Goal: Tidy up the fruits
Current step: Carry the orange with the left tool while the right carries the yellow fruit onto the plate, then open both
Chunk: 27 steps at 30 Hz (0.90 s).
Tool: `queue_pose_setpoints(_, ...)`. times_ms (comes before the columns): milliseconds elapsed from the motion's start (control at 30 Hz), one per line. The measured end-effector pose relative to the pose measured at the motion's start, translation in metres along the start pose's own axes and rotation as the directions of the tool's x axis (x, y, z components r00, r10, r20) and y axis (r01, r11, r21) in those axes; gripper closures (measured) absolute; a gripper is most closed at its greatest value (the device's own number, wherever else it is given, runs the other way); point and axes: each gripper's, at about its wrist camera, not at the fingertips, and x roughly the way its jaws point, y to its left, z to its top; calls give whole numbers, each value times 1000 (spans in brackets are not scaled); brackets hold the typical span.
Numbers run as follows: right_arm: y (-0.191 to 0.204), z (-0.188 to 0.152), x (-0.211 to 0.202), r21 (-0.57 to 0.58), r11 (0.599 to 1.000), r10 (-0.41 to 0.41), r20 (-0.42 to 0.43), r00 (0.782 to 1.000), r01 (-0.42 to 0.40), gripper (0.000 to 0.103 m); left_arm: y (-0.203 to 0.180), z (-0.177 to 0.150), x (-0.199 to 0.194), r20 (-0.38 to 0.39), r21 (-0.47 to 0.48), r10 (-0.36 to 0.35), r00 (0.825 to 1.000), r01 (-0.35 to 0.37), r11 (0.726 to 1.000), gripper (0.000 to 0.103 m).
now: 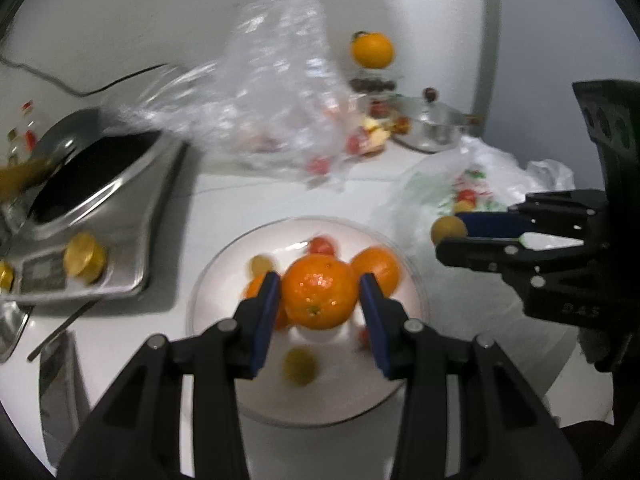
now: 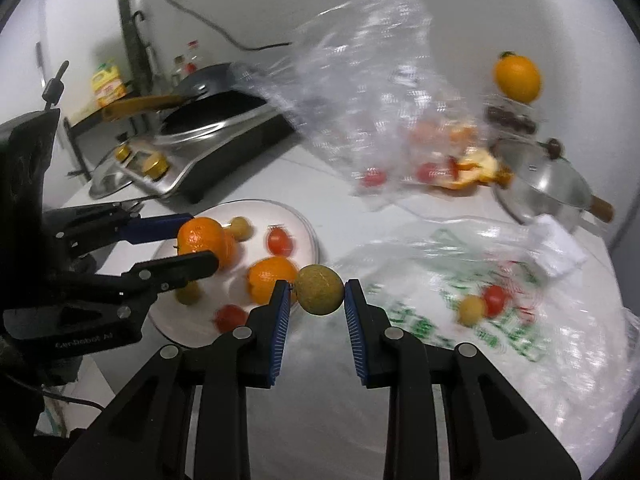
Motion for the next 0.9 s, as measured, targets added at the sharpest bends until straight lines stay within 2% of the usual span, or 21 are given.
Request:
queue_pose_setpoints(200,38,8,26,-35,998,56,-16,998,-56,73,32,-22,-2,-29,-46,31,999,-33,998,61)
queue_pose_setpoints(433,63,11,51,-71,994,80,-54,995,-84,73,38,-30,9,-59,-74,20,998,-24,997,60)
queue_pose_setpoints(600,61,11,54,-55,995,82,-52,995,-84,72,37,-28,11,-71,-84,42,997,-48,995,58)
queue_pose_setpoints(667,57,12,48,-49,995,82,-36,996,-83,67,34,-25,8,-57,-82,44,997,-48,995,43)
queue_pose_setpoints(733,51,12,39,-49,996,80,-14,997,-81,65,28,-19,2,-31,-83,47,998,-50,995,38)
queue_pose_setpoints(900,18,10,10,-24,1000,13,36,999,-12,65,1,-1,-5,28,-52,26,999,-24,998,37)
